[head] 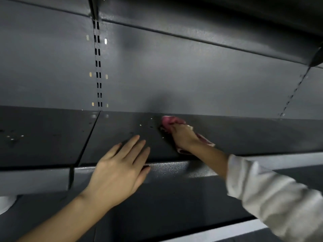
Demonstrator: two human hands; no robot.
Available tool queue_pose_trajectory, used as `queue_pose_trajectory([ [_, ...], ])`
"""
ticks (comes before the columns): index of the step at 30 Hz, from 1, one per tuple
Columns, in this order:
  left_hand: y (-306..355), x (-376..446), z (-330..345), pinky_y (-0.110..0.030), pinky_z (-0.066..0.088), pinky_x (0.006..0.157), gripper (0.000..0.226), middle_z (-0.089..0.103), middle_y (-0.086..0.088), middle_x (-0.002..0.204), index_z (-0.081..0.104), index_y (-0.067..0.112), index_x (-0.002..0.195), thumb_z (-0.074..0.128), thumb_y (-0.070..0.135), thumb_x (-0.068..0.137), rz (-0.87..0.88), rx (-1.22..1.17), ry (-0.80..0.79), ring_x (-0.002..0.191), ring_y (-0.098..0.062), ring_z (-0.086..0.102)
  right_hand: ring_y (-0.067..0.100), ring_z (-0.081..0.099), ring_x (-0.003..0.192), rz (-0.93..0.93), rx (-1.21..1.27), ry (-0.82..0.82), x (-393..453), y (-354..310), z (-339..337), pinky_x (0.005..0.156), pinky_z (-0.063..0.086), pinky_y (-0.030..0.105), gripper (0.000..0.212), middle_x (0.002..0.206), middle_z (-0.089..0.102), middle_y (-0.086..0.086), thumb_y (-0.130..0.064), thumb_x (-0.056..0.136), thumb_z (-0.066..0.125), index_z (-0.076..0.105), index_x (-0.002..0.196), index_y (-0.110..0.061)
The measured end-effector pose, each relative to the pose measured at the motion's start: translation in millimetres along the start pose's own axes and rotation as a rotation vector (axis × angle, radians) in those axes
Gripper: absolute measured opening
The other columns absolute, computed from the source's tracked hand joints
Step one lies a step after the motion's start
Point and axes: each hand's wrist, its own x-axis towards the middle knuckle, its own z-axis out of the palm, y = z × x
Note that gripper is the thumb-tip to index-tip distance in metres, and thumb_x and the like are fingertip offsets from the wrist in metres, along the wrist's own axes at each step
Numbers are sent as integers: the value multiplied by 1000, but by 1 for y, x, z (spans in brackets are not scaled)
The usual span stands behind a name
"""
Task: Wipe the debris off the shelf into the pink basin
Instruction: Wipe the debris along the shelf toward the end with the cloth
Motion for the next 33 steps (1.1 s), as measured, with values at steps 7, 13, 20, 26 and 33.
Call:
queue_pose_trajectory([
  [7,-18,-14,-8,-38,58,79,50,75,-8,104,76,8,95,39,39,82,-70,8,-22,107,-26,67,37,55,116,281,408,285,26,-14,-24,96,43,39,37,125,57,30,-10,95,31,57,115,9],
  [13,-18,-13,-9,-34,58,78,49,75,-1,106,77,13,96,36,39,86,-68,-2,-28,109,-21,66,14,68,83,229,809,386,0,73,-75,79,55,17,31,121,61,15,-10,92,43,61,114,3],
  [20,-17,-13,-6,-31,57,77,47,75,-2,105,76,12,96,39,37,82,-49,-11,-7,108,-20,67,35,55,115,408,171,77,-37,112,-54,96,40,33,41,132,50,31,-20,99,28,48,126,4],
  [26,-36,-20,-9,-35,58,81,50,76,-5,99,77,10,94,41,43,82,-35,-28,-11,105,-22,68,32,38,132,325,61,24,-24,21,-21,109,30,36,40,144,40,18,-14,98,29,38,135,-1],
  [33,-54,-29,-9,-28,60,72,53,77,0,93,78,14,90,35,44,81,10,-92,-43,101,-16,70,32,56,117,171,148,113,-1,-105,20,96,43,33,37,126,59,22,-10,97,29,55,121,0],
])
